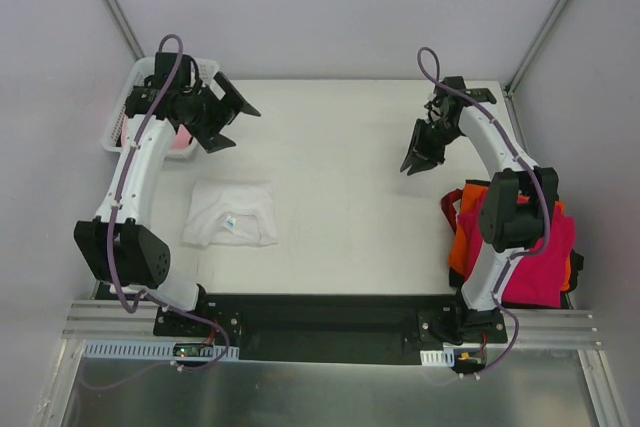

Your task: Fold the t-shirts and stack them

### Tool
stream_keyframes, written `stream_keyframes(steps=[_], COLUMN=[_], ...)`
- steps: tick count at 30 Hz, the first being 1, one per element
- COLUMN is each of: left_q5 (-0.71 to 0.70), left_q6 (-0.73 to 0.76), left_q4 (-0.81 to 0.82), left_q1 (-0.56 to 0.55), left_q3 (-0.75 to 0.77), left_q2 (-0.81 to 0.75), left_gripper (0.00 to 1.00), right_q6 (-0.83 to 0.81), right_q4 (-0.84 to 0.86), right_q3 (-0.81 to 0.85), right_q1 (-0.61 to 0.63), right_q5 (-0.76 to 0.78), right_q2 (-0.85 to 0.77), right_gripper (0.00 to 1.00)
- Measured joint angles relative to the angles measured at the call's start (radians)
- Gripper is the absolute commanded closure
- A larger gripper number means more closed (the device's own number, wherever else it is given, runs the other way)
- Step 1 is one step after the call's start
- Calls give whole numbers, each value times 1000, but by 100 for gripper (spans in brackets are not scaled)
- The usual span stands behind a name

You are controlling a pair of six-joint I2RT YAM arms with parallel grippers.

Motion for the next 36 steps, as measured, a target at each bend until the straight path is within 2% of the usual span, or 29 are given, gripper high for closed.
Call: stream_keyframes(steps=[6,7,8,14,18,24,28,29,32,36], left_q5=[35,46,58,80,14,-302,-518,-555,-661,-821], left_q6=[22,26,32,71,128,189,208,210,230,267], left_q4=[77,80,81,80,-17,-142,-216,-226,-253,-267], left_q1=[61,64,64,64,64,64,64,64,60,4], left_q3=[-140,-157,-168,-179,-79,79,58,51,37,65], left_q2=[-138,-153,-163,-167,-144,-141,-148,-148,-148,-147], left_gripper=[1,1,1,1,1,1,1,7,13,12], right_q6=[-7,-20,-33,-107,-134,-135,-105,-90,-38,-32], right_q4=[-23,-34,-42,-128,-151,-109,-74,-75,-142,-151], right_q3=[34,53,68,162,217,206,146,149,229,306], right_q1=[8,18,31,150,237,331,332,325,315,356], right_q5=[52,81,109,389,623,992,1084,1085,1090,1157], right_q2=[-44,-48,-53,-117,-183,-319,-386,-378,-280,-154], right_gripper=[45,22,4,4,4,4,4,4,4,4])
